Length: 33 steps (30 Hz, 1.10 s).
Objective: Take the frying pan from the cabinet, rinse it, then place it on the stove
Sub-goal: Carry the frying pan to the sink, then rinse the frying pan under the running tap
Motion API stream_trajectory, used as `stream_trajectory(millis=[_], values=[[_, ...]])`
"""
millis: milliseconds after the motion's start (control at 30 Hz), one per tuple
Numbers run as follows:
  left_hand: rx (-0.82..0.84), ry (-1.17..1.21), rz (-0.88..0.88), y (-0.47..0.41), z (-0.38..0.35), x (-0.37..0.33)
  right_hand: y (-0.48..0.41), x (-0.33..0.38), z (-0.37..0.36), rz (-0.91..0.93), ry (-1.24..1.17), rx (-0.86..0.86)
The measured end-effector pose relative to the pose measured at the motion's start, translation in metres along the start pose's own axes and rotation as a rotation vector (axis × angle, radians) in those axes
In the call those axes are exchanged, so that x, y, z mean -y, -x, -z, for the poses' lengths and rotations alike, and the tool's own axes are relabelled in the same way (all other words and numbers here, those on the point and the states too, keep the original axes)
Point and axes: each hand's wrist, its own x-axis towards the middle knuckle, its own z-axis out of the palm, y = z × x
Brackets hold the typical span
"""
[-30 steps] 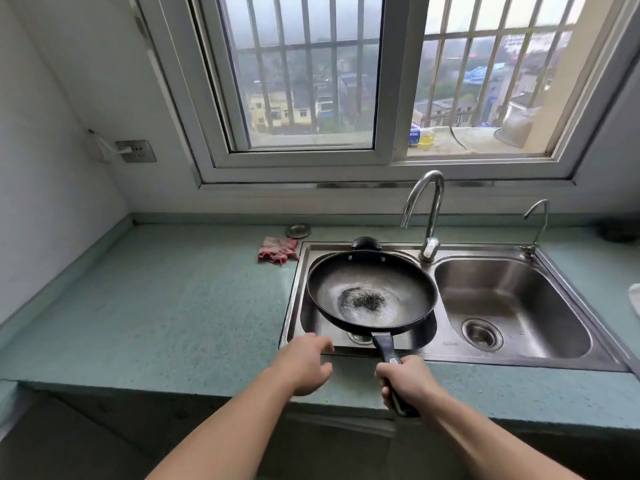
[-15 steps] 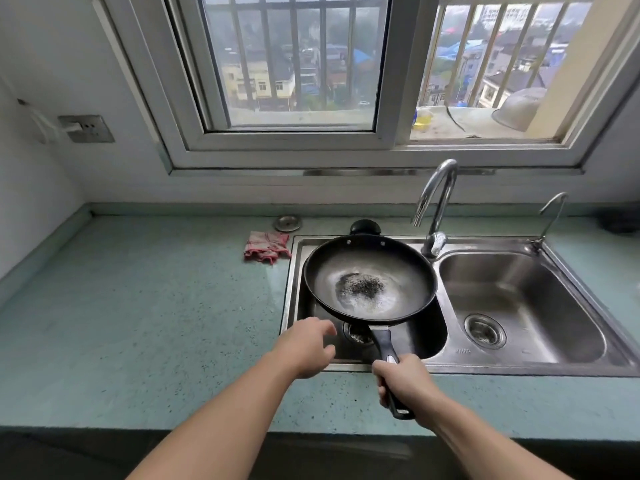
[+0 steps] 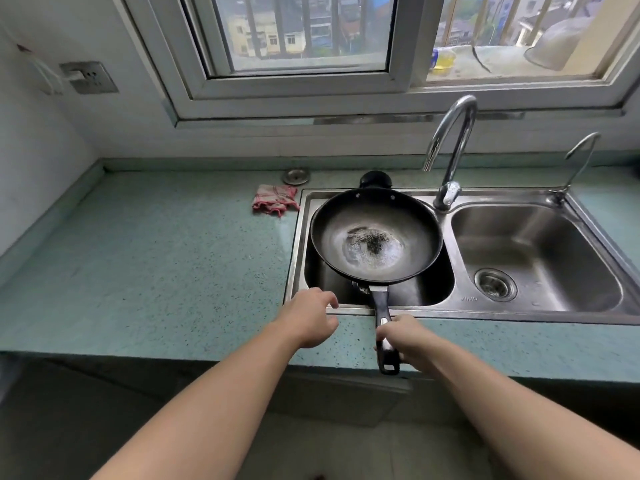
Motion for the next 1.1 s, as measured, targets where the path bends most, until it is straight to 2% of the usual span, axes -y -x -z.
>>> stream_trajectory(millis=[200, 533, 800, 900, 1100], values=[[-0.015, -0.033, -0.017, 0.008, -0.009, -0.009, -0.010, -0.013, -0.004, -0.003, 0.177, -0.018], [-0.015, -0.009, -0.016, -0.007, -0.007, -0.005, 0.001, 0.001, 0.006, 0.035, 0.313, 0.010], [-0.064, 0.030, -0.121, -0.059, 0.034, -0.036, 0.014, 0.062, 0.080, 0.232, 0.340, -0.276], [-0.095, 0.035, -0.188, -0.079, 0.046, -0.055, 0.009, 0.076, 0.107, 0.246, 0.308, -0.399], [-0.093, 0.031, -0.217, -0.109, 0.047, -0.072, -0.026, 0.088, 0.146, 0.217, 0.158, -0.452]])
